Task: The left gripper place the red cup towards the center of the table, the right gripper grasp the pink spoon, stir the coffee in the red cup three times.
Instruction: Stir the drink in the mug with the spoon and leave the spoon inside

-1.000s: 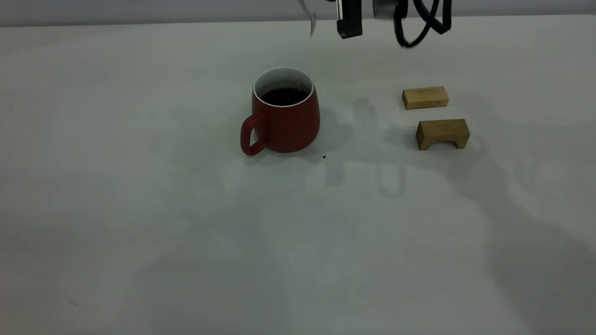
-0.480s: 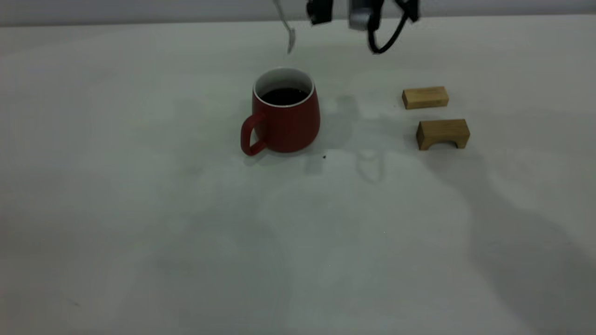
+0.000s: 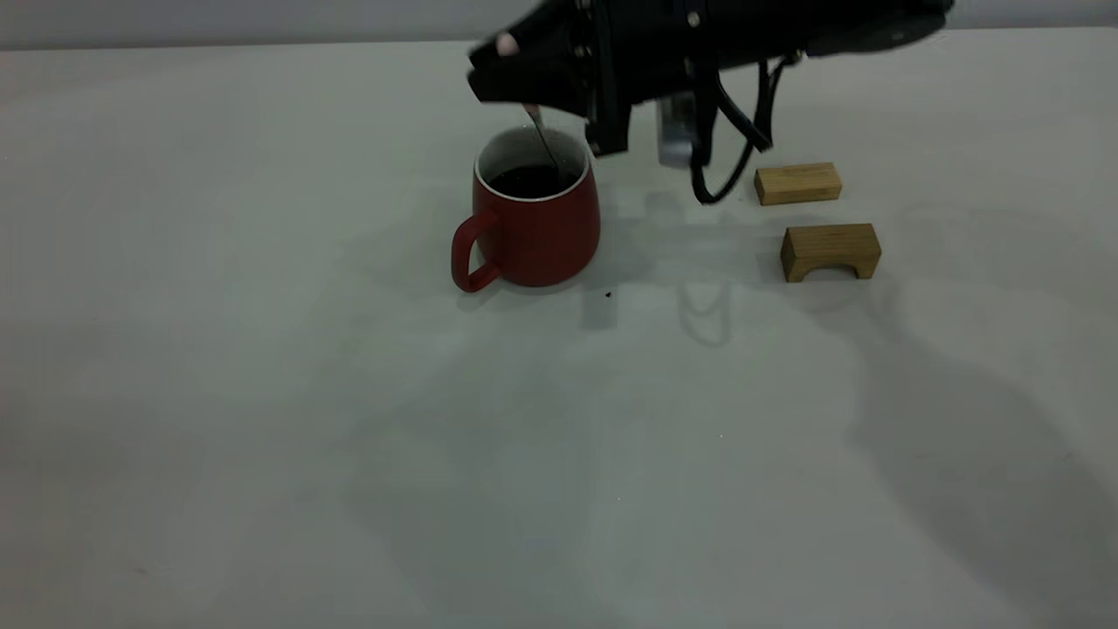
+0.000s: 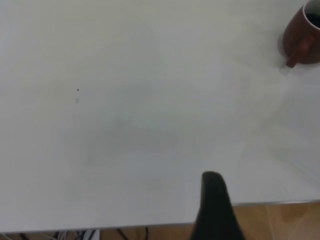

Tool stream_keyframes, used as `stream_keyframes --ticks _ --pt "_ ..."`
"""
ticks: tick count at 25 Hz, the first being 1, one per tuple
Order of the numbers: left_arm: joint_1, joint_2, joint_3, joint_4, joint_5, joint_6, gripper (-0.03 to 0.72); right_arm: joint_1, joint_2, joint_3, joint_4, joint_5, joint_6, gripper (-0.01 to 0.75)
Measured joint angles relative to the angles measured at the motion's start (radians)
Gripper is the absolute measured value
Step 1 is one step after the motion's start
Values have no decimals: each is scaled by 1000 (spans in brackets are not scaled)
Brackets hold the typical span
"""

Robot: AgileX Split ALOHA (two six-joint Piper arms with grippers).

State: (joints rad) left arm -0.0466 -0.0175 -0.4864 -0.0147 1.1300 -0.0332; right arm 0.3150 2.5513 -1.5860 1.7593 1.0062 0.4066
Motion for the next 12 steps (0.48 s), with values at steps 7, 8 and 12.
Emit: stream_keyframes --ticks 7,8,12 --pt "0 0 0 0 0 0 586 39 30 -16 2 -40 23 116" --pt "0 0 0 0 0 0 586 45 41 -32 3 -21 29 116" --pt "0 0 0 0 0 0 586 49 103 -129 1 34 33 116"
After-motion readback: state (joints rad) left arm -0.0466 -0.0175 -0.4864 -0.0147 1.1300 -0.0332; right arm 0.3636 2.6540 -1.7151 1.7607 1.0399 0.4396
